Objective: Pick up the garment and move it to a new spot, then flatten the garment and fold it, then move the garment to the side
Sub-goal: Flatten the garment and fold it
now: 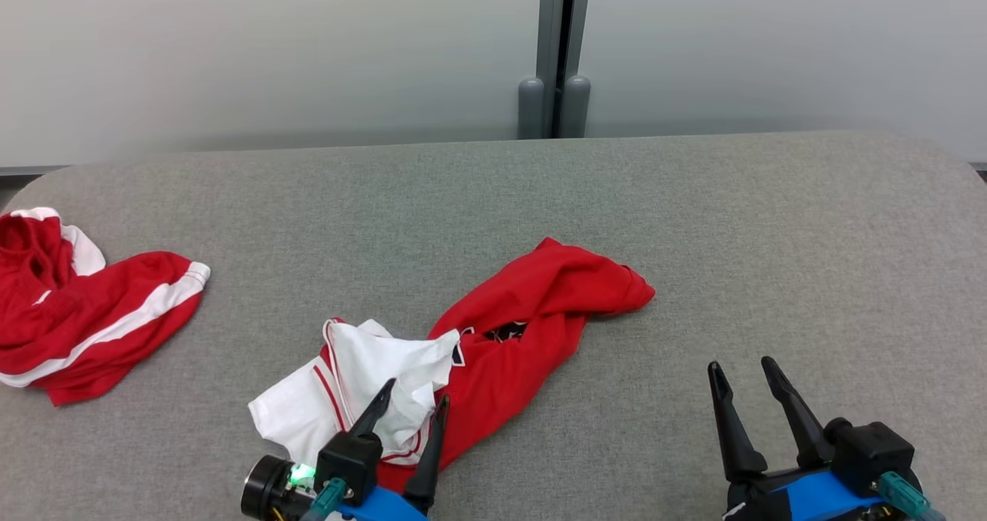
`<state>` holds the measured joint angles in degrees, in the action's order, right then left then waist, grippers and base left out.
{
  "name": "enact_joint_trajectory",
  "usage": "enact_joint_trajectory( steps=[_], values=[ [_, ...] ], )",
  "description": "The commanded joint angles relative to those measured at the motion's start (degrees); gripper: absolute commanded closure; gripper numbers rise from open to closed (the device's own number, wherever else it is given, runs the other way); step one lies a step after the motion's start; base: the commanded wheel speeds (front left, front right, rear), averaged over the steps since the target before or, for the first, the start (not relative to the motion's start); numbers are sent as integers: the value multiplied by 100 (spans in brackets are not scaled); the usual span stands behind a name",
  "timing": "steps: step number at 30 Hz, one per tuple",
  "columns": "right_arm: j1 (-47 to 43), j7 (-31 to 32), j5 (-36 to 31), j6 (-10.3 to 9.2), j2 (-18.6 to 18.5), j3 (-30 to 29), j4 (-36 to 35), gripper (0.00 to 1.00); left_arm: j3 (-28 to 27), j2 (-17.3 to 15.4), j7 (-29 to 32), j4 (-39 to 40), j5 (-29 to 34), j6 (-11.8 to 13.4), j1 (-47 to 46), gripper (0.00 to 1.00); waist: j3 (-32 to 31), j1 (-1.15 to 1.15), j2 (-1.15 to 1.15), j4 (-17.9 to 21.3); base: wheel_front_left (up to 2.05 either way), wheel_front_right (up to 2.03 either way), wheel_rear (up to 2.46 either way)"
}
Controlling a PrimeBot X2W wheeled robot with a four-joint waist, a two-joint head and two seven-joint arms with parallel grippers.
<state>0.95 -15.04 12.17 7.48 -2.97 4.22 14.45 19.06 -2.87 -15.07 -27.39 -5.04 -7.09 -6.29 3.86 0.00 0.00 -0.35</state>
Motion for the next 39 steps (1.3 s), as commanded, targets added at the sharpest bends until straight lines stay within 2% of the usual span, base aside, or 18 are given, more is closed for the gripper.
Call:
enact_joint_trajectory(
  steps=[1,10,11,12,13,22,34,39],
  values=[
    [45,-21,-4,3,2,-2,11,0,10,-4,-13,-109,17,4,-98,0,16,0,0,23,0,0,0],
    [153,-21,4,3,6,28,11,0,-26,-30,-14,-868,-36,90,-353,0,169,0,0,168,0,0,0],
    [172,-22,6,3,6,46,15,0,-63,-31,-14,-908,-66,94,-409,6,184,0,0,195,0,0,0],
    [197,-22,9,2,6,58,20,0,-92,-31,-14,-957,-93,97,-460,68,196,0,0,221,0,0,0],
    [221,-22,17,3,6,78,19,0,-133,-30,-14,-986,-129,101,-524,100,209,0,0,248,0,0,0],
    [260,-21,75,3,5,64,-10,0,-452,-157,-15,-868,-269,82,-1302,100,347,0,0,484,0,0,0],
    [422,-21,59,3,5,-56,-69,0,-625,-350,-15,-800,-166,29,-3231,100,529,0,0,825,0,0,0],
    [344,-22,102,3,5,-68,-92,0,-728,-309,-15,-604,-226,16,-3329,100,547,0,0,816,0,0,0]
  ],
)
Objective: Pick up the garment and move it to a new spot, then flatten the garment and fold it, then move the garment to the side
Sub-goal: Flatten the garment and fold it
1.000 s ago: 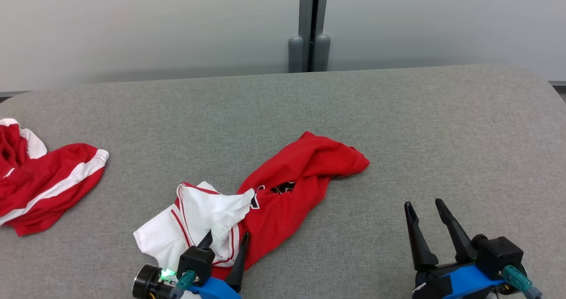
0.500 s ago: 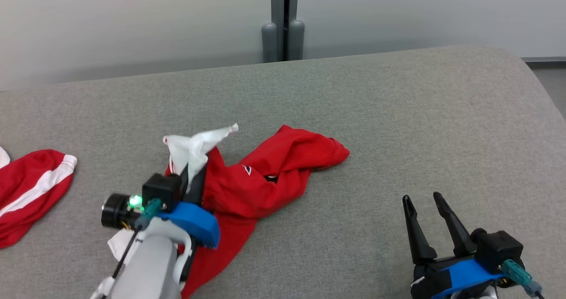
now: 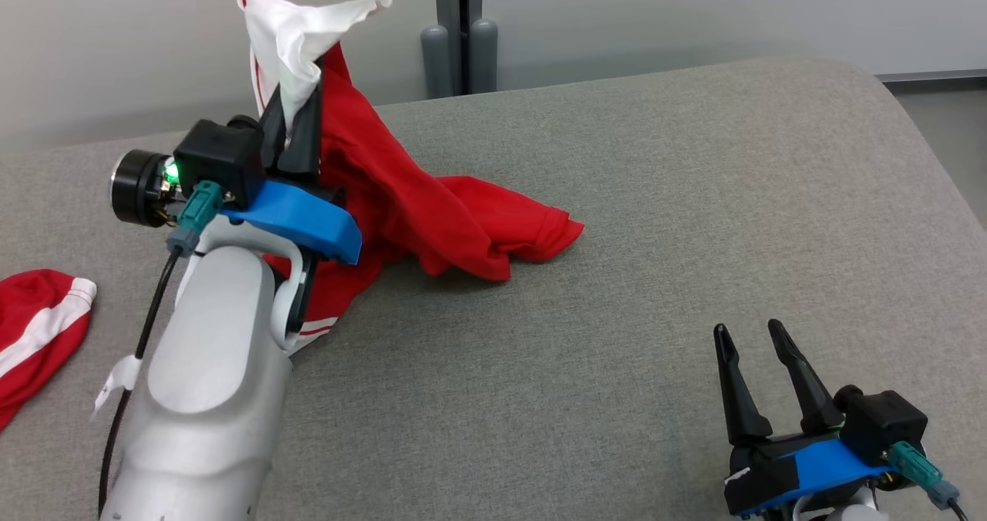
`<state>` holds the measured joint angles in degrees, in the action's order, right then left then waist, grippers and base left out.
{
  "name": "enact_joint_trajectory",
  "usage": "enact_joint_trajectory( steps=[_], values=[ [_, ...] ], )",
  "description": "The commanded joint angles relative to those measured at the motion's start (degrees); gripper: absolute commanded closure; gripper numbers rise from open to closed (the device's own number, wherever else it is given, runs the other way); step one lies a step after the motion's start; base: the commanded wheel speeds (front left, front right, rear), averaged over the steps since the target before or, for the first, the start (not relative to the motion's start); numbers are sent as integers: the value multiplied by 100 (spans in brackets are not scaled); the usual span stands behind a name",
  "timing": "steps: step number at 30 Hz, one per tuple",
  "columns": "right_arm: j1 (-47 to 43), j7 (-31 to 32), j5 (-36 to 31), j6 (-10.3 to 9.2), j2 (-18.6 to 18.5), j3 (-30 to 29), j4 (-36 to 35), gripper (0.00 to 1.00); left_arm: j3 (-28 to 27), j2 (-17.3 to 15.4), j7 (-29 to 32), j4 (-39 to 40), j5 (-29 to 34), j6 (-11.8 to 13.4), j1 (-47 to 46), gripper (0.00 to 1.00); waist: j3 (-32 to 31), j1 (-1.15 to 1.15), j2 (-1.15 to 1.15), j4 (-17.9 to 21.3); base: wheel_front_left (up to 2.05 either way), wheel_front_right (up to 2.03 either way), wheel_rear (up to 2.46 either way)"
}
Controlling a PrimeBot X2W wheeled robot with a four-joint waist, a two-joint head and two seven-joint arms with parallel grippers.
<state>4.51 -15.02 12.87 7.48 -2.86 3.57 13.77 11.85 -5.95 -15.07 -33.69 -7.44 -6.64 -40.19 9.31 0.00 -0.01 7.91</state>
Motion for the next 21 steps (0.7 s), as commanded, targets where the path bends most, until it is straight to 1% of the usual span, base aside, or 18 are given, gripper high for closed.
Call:
enact_joint_trajectory(
  steps=[1,5,15,21],
  values=[
    [-31,-23,43,3,-6,-3,-20,0,-20,8,-15,55,3,-30,170,100,-5,0,1,-32,0,0,0],
    [-110,-23,94,3,-7,43,16,0,-101,73,-15,221,-79,-23,739,100,-54,0,1,-146,0,0,0],
    [-154,-23,-3,3,-6,19,75,0,-165,219,-15,1007,-189,14,2811,100,-233,0,1,-614,0,0,0],
    [-254,-23,14,3,-7,41,132,0,-301,292,-15,1471,-415,142,3754,100,-355,0,1,-913,0,0,0]
  ],
)
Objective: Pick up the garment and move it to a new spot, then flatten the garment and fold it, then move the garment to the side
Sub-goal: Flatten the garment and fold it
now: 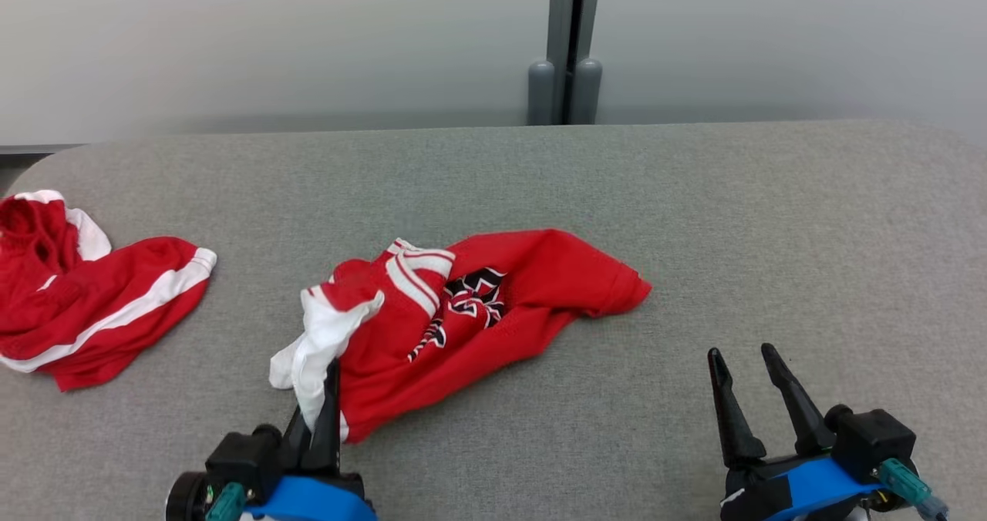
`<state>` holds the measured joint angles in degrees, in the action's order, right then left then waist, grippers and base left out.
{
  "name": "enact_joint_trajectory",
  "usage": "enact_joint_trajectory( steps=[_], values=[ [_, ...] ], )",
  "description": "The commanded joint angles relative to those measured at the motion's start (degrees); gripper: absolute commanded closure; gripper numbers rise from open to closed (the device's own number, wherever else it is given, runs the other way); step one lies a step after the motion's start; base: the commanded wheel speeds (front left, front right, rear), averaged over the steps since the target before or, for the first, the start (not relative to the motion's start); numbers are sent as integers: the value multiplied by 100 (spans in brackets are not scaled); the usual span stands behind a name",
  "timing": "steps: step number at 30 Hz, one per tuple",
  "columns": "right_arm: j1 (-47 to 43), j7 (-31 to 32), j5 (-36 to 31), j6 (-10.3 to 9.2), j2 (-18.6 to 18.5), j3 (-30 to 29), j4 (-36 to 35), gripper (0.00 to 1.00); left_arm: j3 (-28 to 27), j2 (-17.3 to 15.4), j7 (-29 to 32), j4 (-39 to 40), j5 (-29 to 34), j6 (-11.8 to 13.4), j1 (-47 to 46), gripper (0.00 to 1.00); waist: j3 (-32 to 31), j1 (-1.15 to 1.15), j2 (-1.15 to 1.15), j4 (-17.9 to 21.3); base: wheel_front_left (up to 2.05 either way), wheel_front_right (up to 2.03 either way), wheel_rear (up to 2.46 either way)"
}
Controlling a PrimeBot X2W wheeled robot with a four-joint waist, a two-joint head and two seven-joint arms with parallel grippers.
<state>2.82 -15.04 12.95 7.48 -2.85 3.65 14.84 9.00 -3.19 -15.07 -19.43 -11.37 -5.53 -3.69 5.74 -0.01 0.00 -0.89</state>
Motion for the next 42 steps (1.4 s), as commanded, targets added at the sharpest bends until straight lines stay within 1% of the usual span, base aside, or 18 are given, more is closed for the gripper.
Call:
enact_joint_trajectory(
  steps=[1,7,8,9,10,15,19,23,27,30,35,42],
  values=[
    [-92,-21,6,3,-10,51,34,0,-34,20,-15,89,-75,58,224,100,-13,1,0,-68,0,0,0],
    [-157,-22,28,3,-11,59,67,0,-18,30,-15,133,-428,237,851,100,-96,1,0,-237,0,0,0],
    [-165,-21,29,3,-11,58,76,0,-16,28,-15,142,-487,280,895,80,-106,1,0,-258,0,0,0],
    [-168,-21,31,3,-11,53,83,0,-16,27,-15,146,-533,319,935,6,-115,1,0,-274,0,0,0],
    [-174,-21,34,3,-12,53,92,0,-27,28,-15,182,-573,346,965,0,-125,1,0,-288,0,0,0],
    [-189,-21,42,2,-11,51,130,0,-271,28,-15,481,-597,430,1013,0,-166,1,0,-310,0,0,0],
    [-178,-22,73,3,-11,33,134,0,-604,32,-15,971,-555,464,1018,0,-178,1,0,-271,0,0,0],
    [-161,-21,93,2,-11,24,161,0,-762,30,-15,1293,-402,383,923,0,-189,1,0,-189,0,0,0],
    [-158,-22,111,3,-11,4,180,0,-744,32,-15,1373,-181,263,754,0,-198,1,0,-96,0,0,0],
    [-146,-22,117,3,-10,19,188,0,-655,32,-15,1250,42,134,551,0,-192,1,0,-21,0,0,0],
    [-108,-22,101,3,-12,12,190,0,-518,-20,-15,963,335,-53,-38,0,-139,1,0,93,0,0,0],
    [-23,-22,133,3,-11,31,231,0,-264,-223,-15,207,464,-163,-821,0,-33,1,0,278,0,0,0]
  ],
)
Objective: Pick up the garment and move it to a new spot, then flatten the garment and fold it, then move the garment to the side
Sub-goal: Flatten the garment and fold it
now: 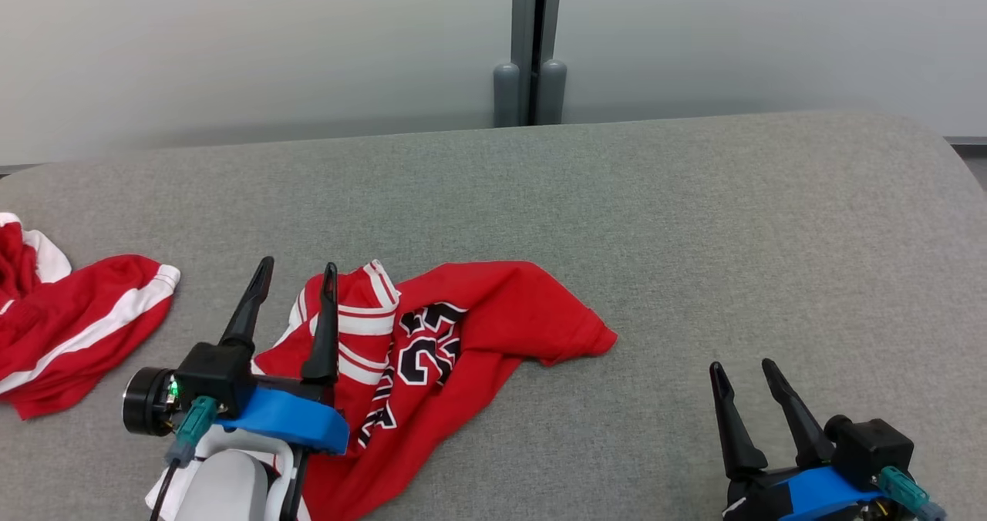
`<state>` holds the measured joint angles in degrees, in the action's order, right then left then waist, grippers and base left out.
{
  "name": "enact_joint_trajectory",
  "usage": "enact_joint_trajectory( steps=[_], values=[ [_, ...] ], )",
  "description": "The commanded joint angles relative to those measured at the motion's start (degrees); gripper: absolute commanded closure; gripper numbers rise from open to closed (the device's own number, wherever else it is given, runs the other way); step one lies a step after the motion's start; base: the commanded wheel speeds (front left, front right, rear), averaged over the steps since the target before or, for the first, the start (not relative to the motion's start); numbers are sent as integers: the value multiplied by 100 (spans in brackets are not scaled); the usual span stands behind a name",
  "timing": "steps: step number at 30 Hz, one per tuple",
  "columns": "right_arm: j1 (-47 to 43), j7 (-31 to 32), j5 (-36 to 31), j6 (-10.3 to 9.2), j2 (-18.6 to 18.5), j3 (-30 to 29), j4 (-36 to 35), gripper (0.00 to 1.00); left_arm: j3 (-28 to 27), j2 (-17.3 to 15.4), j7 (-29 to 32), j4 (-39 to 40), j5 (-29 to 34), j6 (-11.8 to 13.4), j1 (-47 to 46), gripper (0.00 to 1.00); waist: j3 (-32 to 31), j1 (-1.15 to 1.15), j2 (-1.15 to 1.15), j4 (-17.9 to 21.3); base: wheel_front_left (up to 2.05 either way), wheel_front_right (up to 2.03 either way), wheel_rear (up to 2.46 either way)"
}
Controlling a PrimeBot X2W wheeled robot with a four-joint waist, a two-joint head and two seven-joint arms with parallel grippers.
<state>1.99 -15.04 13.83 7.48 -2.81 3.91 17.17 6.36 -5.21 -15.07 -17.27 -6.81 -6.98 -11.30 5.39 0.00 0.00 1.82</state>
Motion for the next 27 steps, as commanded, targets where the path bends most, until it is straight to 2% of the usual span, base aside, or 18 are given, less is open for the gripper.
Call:
enact_joint_trajectory(
  steps=[1,9,13,22,23,24,25,27],
  values=[
    [64,-22,46,3,-16,-2,3,0,51,-63,-15,-140,10,-22,-151,0,19,0,0,30,0,0,0],
    [138,-22,17,3,-15,-27,20,0,433,-382,-15,-1567,-88,-50,-711,0,155,0,0,227,0,0,0],
    [173,-22,16,3,-15,-54,18,0,803,-512,41,-2185,-272,-48,-938,0,211,0,0,273,0,0,0],
    [224,-22,46,3,-15,-52,27,0,1438,-606,747,-3203,-776,-50,-1268,2,276,0,0,329,0,0,0],
    [221,-22,49,3,-14,-58,23,0,1490,-623,758,-3253,-832,-51,-1303,54,280,0,0,330,0,0,0],
    [219,-22,50,3,-15,-65,21,0,1556,-634,796,-3312,-900,-51,-1329,96,280,0,0,329,0,0,0],
    [213,-22,50,3,-15,-75,22,0,1611,-641,796,-3362,-955,-51,-1354,100,278,0,0,324,0,0,0],
    [200,-22,58,3,-15,-94,31,0,1692,-679,729,-3416,-1045,-51,-1402,100,268,0,0,310,0,0,0]
  ],
)
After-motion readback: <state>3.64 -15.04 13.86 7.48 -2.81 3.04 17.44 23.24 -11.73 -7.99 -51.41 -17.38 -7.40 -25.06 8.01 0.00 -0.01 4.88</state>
